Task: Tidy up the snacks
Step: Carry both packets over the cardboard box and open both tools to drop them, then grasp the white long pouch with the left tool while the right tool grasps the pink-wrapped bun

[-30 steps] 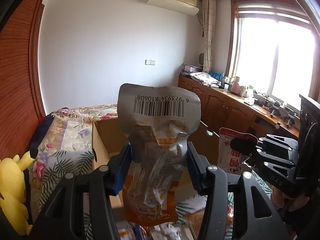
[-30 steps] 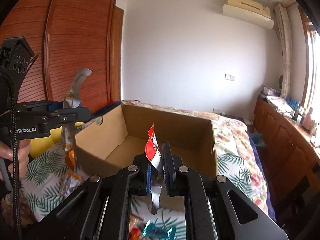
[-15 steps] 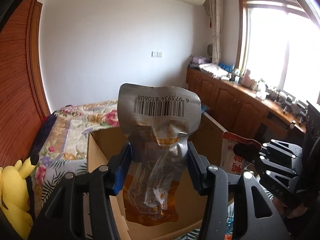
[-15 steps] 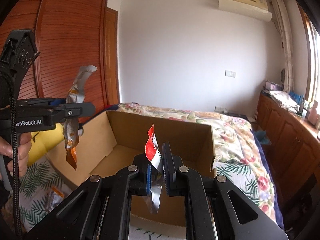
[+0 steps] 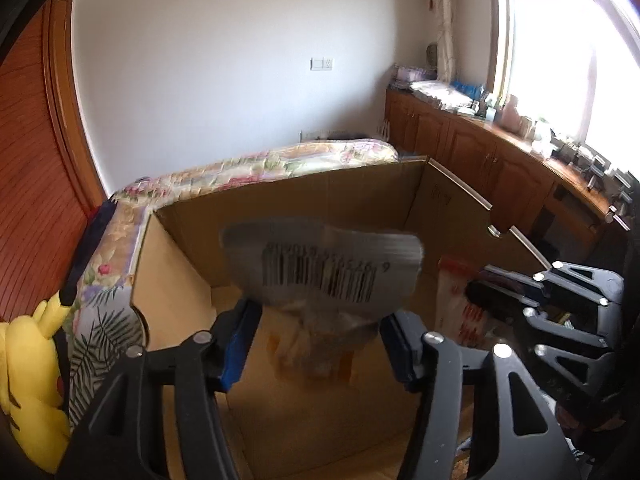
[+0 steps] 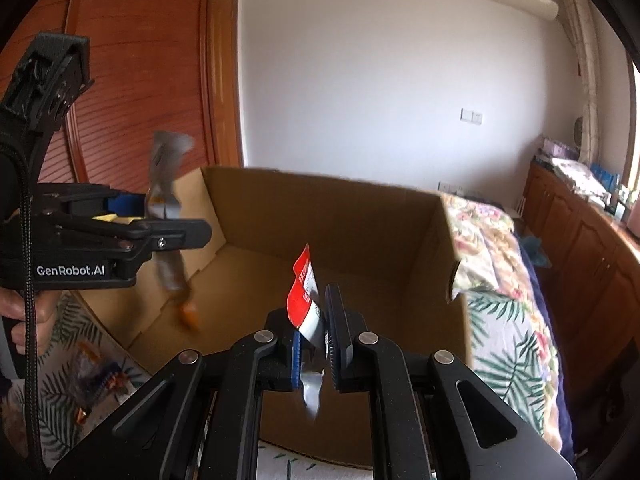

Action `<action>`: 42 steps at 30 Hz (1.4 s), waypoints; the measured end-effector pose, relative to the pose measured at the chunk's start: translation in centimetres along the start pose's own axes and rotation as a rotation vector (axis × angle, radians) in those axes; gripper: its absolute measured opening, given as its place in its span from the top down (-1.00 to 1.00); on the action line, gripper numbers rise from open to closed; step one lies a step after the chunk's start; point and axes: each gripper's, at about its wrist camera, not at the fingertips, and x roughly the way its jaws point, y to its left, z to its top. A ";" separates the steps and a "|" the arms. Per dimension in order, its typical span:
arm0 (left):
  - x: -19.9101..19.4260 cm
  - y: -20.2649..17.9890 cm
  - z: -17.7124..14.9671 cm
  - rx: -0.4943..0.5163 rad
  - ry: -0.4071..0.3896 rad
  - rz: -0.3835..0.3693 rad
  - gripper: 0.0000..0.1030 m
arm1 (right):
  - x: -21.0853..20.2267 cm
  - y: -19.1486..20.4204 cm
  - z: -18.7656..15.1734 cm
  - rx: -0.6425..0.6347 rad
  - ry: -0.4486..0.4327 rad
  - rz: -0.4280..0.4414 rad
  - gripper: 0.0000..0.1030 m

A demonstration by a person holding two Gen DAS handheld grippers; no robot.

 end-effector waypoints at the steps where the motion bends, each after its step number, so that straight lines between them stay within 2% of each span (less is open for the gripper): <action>1: 0.3 -0.1 -0.2 -0.001 0.011 0.002 -0.16 | 0.0 0.0 -0.2 0.003 0.004 0.001 0.80; 7: -0.2 -1.1 -0.3 0.008 -0.009 0.022 -0.29 | -0.6 -0.5 -0.8 0.023 0.010 0.036 0.47; 13: -1.8 -0.6 -0.4 -0.015 -0.036 0.030 -0.39 | -1.4 -0.7 -1.0 0.028 -0.017 0.057 0.30; 18: -3.8 0.2 -0.7 -0.027 -0.058 0.047 -0.40 | -1.4 -1.0 -0.5 0.033 -0.025 0.089 0.25; 28: -9.8 2.0 -3.7 -0.044 -0.121 0.032 -0.42 | -5.0 0.2 0.9 0.025 -0.055 0.048 0.25; 35: -12.3 2.1 -7.4 -0.026 -0.122 0.015 -0.43 | -8.2 0.9 -2.2 0.061 -0.050 0.006 0.23; 42: -12.0 1.5 -12.3 -0.048 -0.082 0.004 -0.43 | -8.7 1.1 -7.6 0.101 0.032 -0.005 0.22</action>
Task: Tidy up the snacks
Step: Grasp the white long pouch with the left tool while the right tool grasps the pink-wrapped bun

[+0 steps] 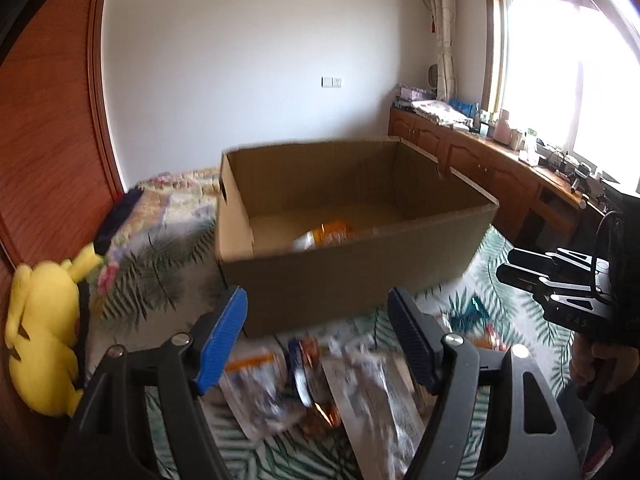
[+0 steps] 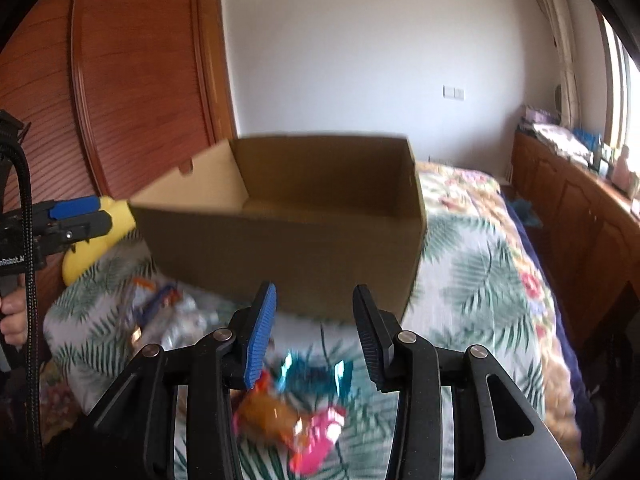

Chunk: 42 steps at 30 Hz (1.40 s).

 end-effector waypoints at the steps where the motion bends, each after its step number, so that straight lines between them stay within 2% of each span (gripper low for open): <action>1: 0.2 -0.1 -0.8 -0.004 0.010 -0.001 -0.43 | 0.0 0.0 -0.5 0.003 0.010 0.004 0.22; 6: 1.1 -1.2 -3.8 -0.013 0.048 -0.008 -0.43 | 0.2 0.7 -3.0 0.009 0.060 0.052 0.23; 12: 1.8 -2.3 -7.0 -0.049 0.085 -0.022 -0.43 | 1.0 1.8 -4.3 0.001 0.112 0.103 0.24; 23: 2.1 -3.2 -9.3 -0.090 0.113 -0.028 -0.42 | 1.0 2.5 -5.9 -0.016 0.199 0.148 0.24; 29: 2.4 -3.4 -9.7 -0.095 0.123 -0.037 -0.42 | 0.5 3.6 -6.4 -0.078 0.221 0.133 0.19; 33: 2.7 -3.7 -9.8 -0.094 0.131 -0.043 -0.42 | 0.4 3.9 -6.9 -0.105 0.221 0.118 -0.02; 38: 3.1 -4.2 -9.8 -0.087 0.137 -0.028 -0.43 | 0.4 4.1 -7.4 -0.133 0.204 0.092 -0.05; 42: 3.3 -4.3 -9.9 -0.092 0.147 -0.017 -0.43 | 0.6 3.9 -7.8 -0.150 0.197 0.040 -0.06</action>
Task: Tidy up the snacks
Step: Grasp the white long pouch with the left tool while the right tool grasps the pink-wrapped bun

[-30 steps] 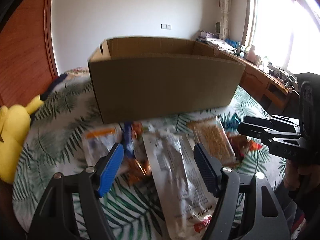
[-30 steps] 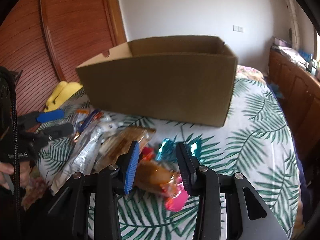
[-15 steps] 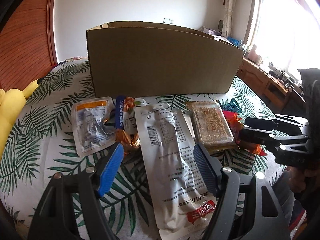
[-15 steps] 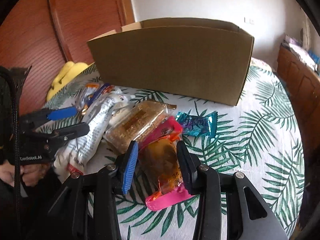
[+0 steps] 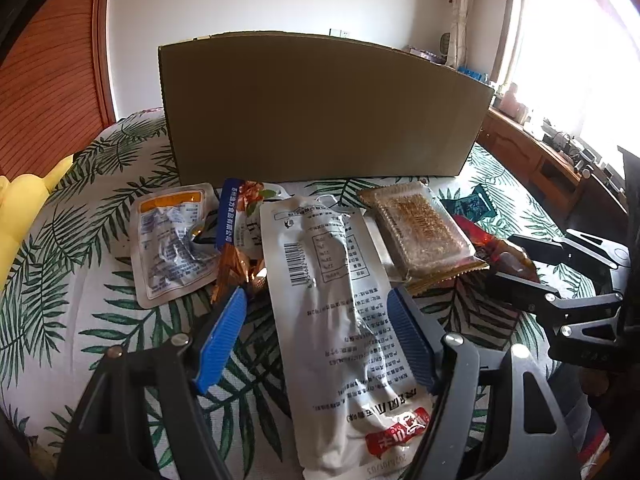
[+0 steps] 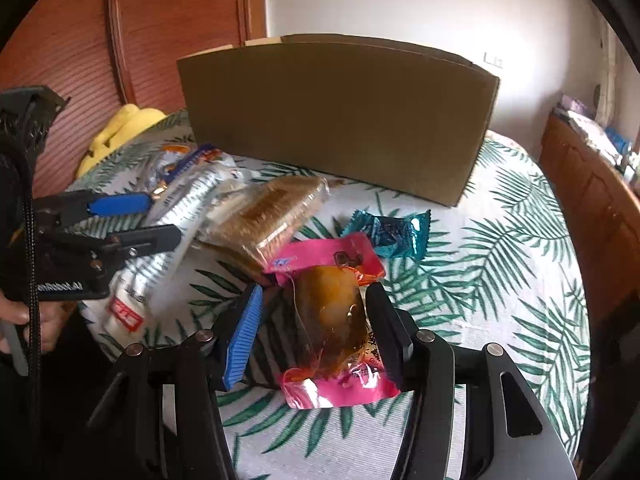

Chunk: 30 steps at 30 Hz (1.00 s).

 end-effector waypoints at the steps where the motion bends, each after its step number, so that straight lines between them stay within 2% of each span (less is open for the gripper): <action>1: 0.2 0.0 -0.1 -0.001 0.006 0.008 -0.45 | 0.1 0.1 -0.1 -0.008 -0.003 -0.008 -0.06; 11: 0.7 -0.1 0.1 -0.021 0.024 0.003 -0.58 | 0.8 -1.0 -0.2 0.025 -0.023 -0.037 -0.15; 18: 1.2 -0.6 0.3 0.000 0.034 0.016 -0.63 | 1.2 -0.7 -0.5 0.026 -0.028 -0.075 -0.17; 23: 1.6 -0.7 0.5 0.004 0.048 0.024 -0.67 | 1.0 -1.1 -0.6 0.057 -0.035 -0.065 -0.17; 30: 1.4 -0.3 0.7 -0.036 0.058 -0.004 -0.67 | 1.3 -1.5 -0.5 0.088 -0.021 -0.070 -0.17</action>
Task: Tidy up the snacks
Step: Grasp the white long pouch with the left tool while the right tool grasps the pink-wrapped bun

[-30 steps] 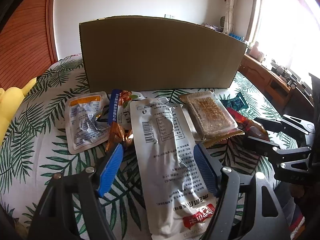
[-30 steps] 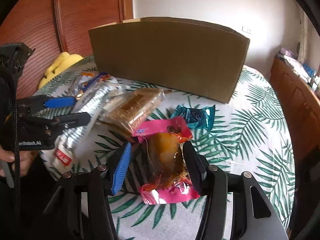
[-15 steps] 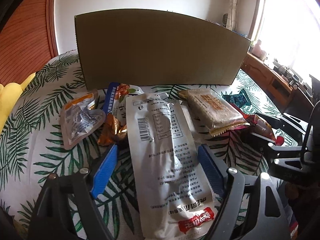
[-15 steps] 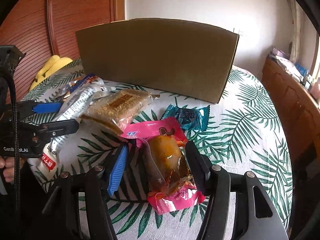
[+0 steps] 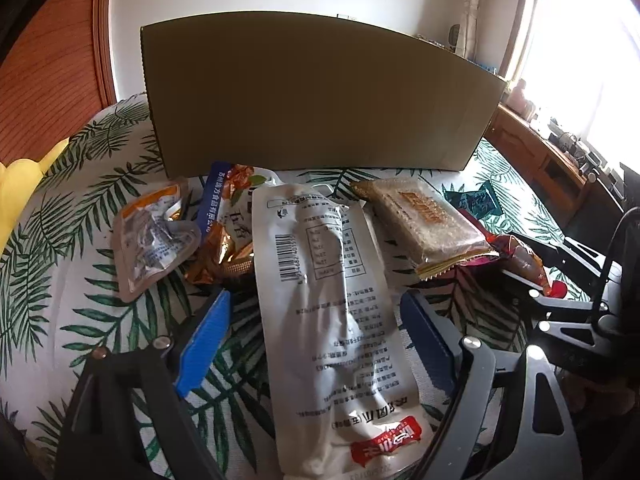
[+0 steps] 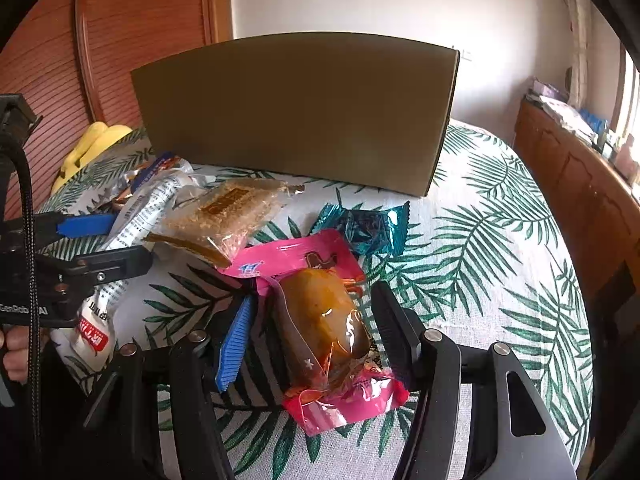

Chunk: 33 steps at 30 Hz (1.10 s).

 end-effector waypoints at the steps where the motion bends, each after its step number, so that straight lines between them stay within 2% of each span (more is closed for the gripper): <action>1: 0.0 -0.1 0.0 0.007 0.001 0.005 -0.67 | 0.0 0.2 0.0 -0.007 0.002 -0.009 -0.17; 9: 0.6 -1.5 -0.3 0.112 0.015 0.081 -0.66 | 0.2 0.9 -0.1 -0.045 0.004 -0.056 -0.17; 11: 0.4 -1.4 -0.4 0.112 0.021 0.077 -0.58 | 0.1 1.0 -0.1 -0.046 0.000 -0.059 -0.17; 12: 0.2 -1.4 -0.5 0.115 0.022 0.077 -0.46 | 0.1 1.0 -0.1 -0.048 -0.002 -0.062 -0.17; 13: -0.1 -1.3 -0.6 0.119 0.024 0.071 -0.34 | 0.1 1.0 -0.2 -0.049 -0.002 -0.065 -0.17; 18: -1.3 -0.3 -1.3 0.103 0.032 0.026 -0.25 | 0.0 1.2 -0.3 -0.048 -0.008 -0.078 -0.17; 22: -2.1 0.8 -1.6 0.061 0.027 -0.024 -0.19 | -0.3 1.2 -0.3 -0.049 -0.012 -0.082 -0.16; 29: -3.0 2.1 -2.1 0.030 0.011 -0.050 -0.12 | -0.6 0.3 -0.1 -0.020 -0.002 -0.046 -0.15; 32: -3.5 2.5 -2.2 0.021 -0.007 -0.062 -0.12 | -0.5 -0.1 0.1 -0.004 0.004 -0.032 -0.10; 33: -3.8 2.5 -2.3 0.018 -0.015 -0.065 -0.12 | -0.6 -0.2 0.1 -0.003 0.007 -0.031 -0.03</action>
